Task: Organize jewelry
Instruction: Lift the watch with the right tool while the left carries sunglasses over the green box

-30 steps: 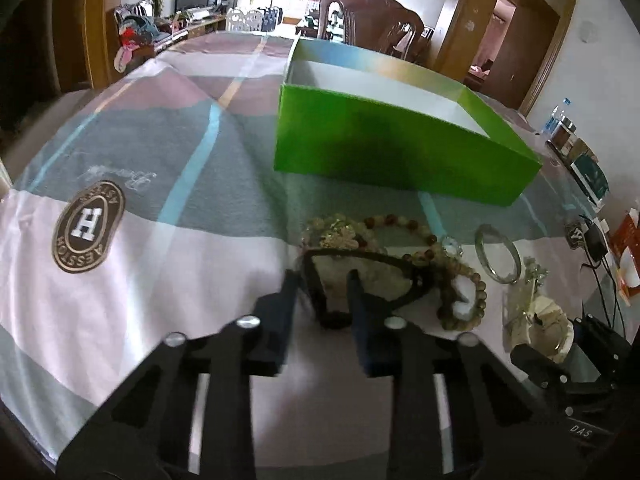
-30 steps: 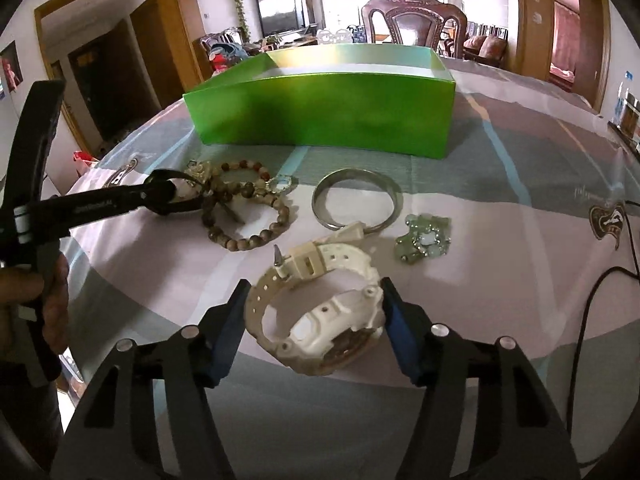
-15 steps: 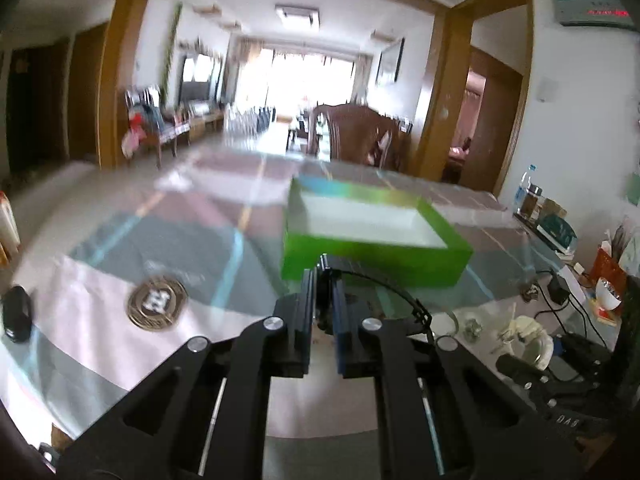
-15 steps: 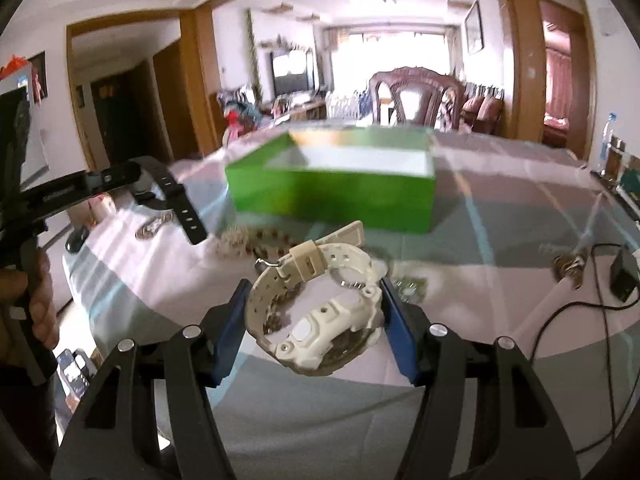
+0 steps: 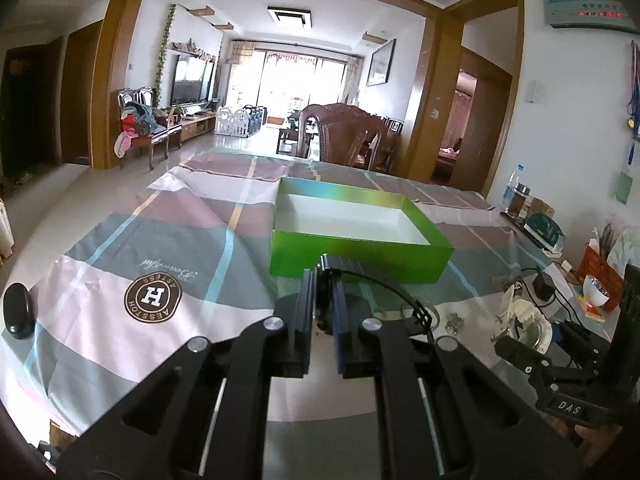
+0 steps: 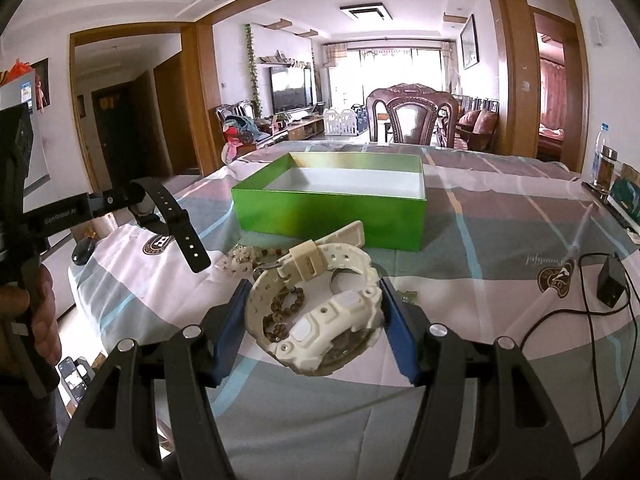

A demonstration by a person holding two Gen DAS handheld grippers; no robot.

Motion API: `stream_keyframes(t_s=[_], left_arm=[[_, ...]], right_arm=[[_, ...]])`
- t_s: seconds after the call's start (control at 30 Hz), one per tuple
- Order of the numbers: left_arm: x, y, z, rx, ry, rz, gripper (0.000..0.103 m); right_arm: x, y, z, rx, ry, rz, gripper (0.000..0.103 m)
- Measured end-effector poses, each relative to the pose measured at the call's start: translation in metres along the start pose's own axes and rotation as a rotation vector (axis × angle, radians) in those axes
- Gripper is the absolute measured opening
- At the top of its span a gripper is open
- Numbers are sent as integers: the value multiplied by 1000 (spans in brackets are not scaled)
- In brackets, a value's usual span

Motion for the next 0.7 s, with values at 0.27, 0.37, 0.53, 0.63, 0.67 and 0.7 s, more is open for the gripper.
stream_keyframes(t_s=[0.27, 0.37, 0.53, 0.63, 0.67, 0.7], left_arm=[[-3, 4, -5, -26, -5, -3, 9], [-3, 5, -7, -30, -6, -5, 9], [-3, 6, -7, -32, -6, -5, 9], [-5, 9, -9, -44, -6, -1, 9], [-5, 10, -9, -48, -5, 0, 9], [-5, 11, -9, -48, -4, 2, 9]], right_arm=[[2, -2, 1, 1, 5, -6, 62], [2, -1, 1, -1, 6, -9, 62], [2, 0, 2, -1, 8, -8, 62], [2, 0, 1, -3, 8, -8, 62], [2, 1, 1, -5, 8, -8, 62], [2, 2, 1, -6, 10, -7, 62]])
Point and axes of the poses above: each gripper's, at about its wrist camera, not at the fingertips, and y roughly the way its jaws point, x to its right, z to its top, the point moved 6 cm from there along y, roughly the way its jaws point, and after that the axes turned 6 degrees about -z, right-handed, at the moved point
